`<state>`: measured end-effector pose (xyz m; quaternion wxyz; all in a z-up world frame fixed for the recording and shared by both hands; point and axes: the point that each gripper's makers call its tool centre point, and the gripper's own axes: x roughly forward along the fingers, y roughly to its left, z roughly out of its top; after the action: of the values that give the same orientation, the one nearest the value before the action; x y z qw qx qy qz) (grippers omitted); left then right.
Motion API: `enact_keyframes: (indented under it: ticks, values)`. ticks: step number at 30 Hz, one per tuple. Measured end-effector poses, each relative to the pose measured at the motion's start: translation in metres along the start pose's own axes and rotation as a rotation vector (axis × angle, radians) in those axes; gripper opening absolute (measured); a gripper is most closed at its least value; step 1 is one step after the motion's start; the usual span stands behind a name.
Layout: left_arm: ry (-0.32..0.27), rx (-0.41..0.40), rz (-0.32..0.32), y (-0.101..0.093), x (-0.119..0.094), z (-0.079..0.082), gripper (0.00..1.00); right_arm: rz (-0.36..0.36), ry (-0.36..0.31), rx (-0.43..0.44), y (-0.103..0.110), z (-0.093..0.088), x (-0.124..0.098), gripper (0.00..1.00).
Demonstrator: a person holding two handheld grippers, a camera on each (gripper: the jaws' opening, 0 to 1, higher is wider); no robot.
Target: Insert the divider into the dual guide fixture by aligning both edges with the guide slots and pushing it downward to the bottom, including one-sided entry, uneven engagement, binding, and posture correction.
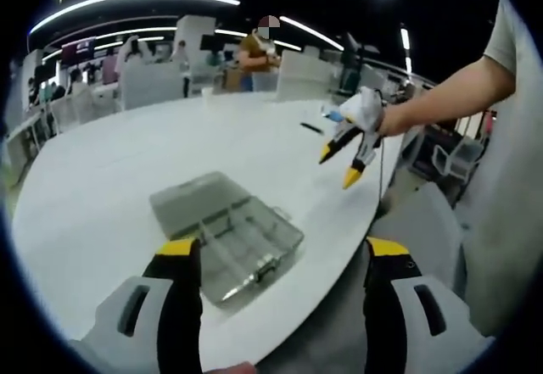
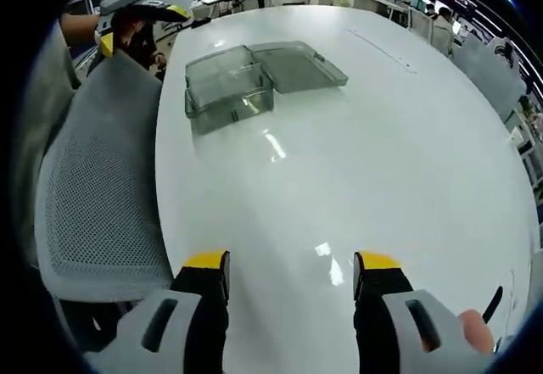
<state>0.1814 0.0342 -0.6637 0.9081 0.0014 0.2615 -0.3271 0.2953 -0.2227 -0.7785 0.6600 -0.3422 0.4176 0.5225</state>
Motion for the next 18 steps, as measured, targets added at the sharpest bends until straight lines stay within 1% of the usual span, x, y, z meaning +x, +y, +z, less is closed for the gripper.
enact_keyframes:
  ticks: [5, 12, 15, 18]
  values:
    - [-0.005, -0.005, 0.007, -0.002, -0.001, 0.001, 0.76, 0.009, 0.019, -0.022, -0.006, -0.003, 0.002, 0.55]
    - [-0.009, -0.012, 0.017, -0.004, -0.002, 0.001, 0.76, 0.015, 0.067, -0.094, -0.011, -0.007, 0.009, 0.53]
    - [-0.009, -0.012, 0.02, -0.004, -0.003, 0.001, 0.76, 0.015, 0.08, -0.107, -0.015, -0.009, 0.011, 0.51]
    - [-0.007, -0.012, 0.023, -0.003, -0.003, 0.0, 0.76, 0.021, 0.109, -0.138, -0.017, -0.014, 0.013, 0.5]
